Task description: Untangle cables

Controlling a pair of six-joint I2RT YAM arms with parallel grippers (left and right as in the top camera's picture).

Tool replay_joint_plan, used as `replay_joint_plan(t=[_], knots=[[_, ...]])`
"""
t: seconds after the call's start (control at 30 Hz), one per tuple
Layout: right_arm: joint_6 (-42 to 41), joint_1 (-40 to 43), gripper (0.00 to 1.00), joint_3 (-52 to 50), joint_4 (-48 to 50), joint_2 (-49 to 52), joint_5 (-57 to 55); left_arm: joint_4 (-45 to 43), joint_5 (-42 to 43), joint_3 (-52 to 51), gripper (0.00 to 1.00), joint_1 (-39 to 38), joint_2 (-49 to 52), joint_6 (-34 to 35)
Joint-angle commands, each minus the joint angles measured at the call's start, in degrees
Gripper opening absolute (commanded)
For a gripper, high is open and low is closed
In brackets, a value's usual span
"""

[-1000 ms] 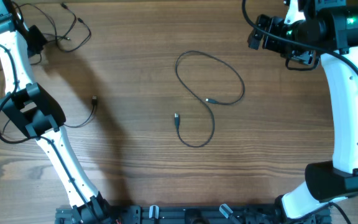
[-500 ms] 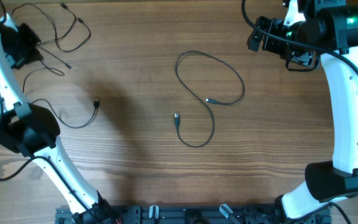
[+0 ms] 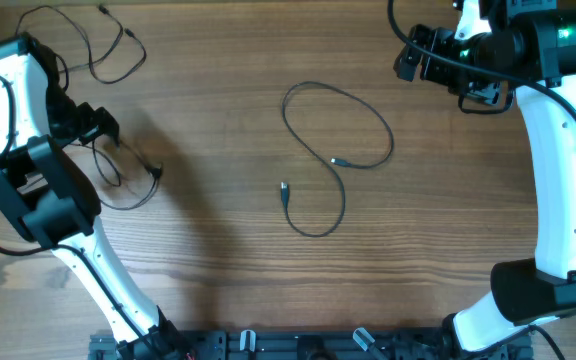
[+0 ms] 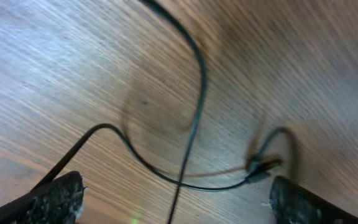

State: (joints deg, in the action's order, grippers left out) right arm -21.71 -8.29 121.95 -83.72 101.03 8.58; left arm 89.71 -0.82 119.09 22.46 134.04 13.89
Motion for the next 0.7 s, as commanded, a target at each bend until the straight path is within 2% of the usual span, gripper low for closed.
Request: replay_joint_plan(t=[0.0,0.17,0.27,0.4,0.43,0.5,0.67], knots=[[0.7,0.1,1.0,0.2,0.1,-0.1,0.8,0.0,3.4,0.4,0.97,0.7,-0.3,0.1],[0.7,0.1,1.0,0.2,0.1,-0.1,0.8,0.2,9.2,6.6,0.93,3.6,-8.4,0.5],[0.7,0.1,1.0,0.2,0.2,-0.1,0.8,-1.3,9.1,6.6,0.95,3.8,-15.6,6.8],[0.7,0.1,1.0,0.2,0.1,-0.1,0.8,1.4,7.2,6.1,0.98,3.8,-17.8,13.6],[0.7,0.0,1.0,0.2,0.0,-0.1,0.8,1.4,3.1,4.0,1.0,4.1,-17.8,18.6],[0.7,0.1,1.0,0.2,-0.2,-0.1,0.8,-0.6,-0.1,-0.7,1.0,5.0,-17.8,23.5],[0.7,0.1,1.0,0.2,0.1,-0.1,0.8,-12.2,-0.4,-15.6,1.0,8.9,-17.8,24.6]])
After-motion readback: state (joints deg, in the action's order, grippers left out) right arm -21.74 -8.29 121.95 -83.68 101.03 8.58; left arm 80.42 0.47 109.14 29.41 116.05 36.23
